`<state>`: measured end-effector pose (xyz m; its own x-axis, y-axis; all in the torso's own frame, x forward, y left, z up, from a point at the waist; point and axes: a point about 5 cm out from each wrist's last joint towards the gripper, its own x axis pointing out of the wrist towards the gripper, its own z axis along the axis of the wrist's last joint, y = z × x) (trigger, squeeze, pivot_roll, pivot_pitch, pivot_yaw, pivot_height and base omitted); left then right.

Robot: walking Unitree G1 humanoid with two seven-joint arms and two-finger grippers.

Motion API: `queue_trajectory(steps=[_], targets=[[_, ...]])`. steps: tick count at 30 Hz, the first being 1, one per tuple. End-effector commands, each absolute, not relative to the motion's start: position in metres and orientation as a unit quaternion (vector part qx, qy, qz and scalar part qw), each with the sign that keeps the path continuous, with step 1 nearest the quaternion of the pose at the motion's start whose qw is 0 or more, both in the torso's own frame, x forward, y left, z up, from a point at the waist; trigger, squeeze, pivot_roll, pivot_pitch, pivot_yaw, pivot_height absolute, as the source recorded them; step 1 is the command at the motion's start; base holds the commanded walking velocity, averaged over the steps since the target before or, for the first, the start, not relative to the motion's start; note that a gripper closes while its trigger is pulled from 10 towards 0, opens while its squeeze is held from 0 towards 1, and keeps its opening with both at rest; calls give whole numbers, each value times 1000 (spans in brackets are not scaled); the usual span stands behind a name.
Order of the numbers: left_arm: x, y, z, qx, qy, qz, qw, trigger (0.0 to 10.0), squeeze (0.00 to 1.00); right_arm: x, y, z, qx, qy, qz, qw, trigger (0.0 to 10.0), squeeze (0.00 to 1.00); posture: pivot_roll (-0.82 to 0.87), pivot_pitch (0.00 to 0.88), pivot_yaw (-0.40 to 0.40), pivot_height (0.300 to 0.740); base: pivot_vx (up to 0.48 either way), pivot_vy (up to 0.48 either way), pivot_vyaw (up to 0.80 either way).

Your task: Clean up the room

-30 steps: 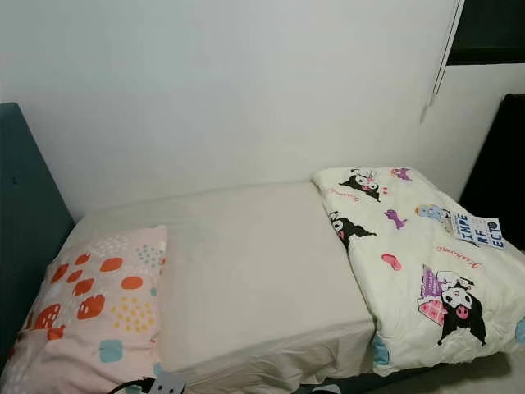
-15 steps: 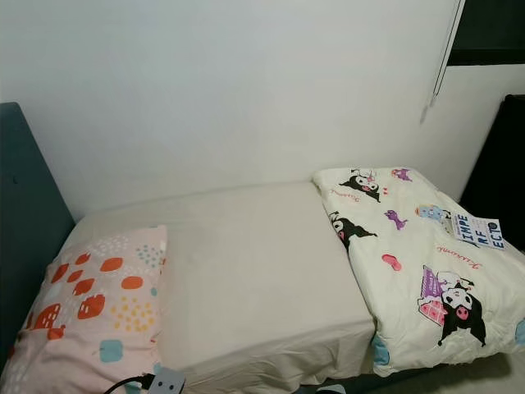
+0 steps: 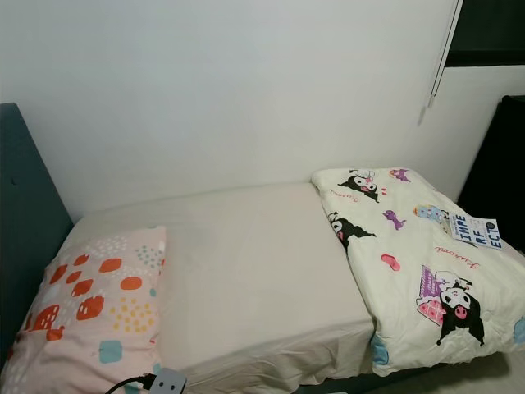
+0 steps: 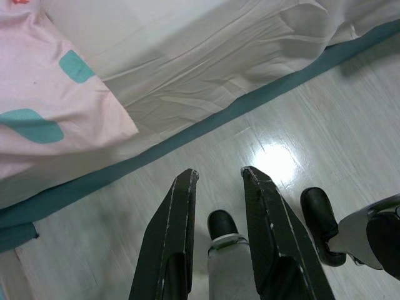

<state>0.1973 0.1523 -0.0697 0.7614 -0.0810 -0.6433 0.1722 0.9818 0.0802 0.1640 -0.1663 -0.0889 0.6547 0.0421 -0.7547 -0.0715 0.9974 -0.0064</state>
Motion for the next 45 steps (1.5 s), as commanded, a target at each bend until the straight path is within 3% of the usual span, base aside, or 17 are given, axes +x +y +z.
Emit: queue_trajectory(steps=[1, 16, 24, 25, 34, 45], targets=[[194, 152, -72, 62, 345, -65, 934, 10000, 0, 163, -167, -89, -11, 410, 31, 912, 10000, 0, 26, 0, -34, 740, 0, 0, 0], [198, 147, -70, 55, 338, -64, 937, 10000, 0, 167, -166, -86, 14, 399, 39, 916, 10000, 0, 26, 0, -37, 740, 0, 0, 0], [202, 145, -67, 53, 333, -65, 939, 10000, 0, 171, -171, -84, -25, 393, 33, 919, 10000, 0, 23, 16, -38, 740, 0, 0, 0], [205, 145, -66, 55, 331, -66, 940, 10000, 0, 171, -172, -85, -40, 399, 35, 916, 10000, 0, 17, 55, -43, 740, 0, 0, 0], [217, 151, -59, 52, 315, -54, 946, 10000, 0, 178, -171, -82, -39, 393, 24, 918, 10000, 0, 29, 23, -40, 740, 0, 0, 0], [213, 152, -60, 52, 311, -62, 947, 10000, 0, 179, -169, -82, -3, 388, -2, 922, 10000, 0, 30, 46, -31, 740, 0, 0, 0]])
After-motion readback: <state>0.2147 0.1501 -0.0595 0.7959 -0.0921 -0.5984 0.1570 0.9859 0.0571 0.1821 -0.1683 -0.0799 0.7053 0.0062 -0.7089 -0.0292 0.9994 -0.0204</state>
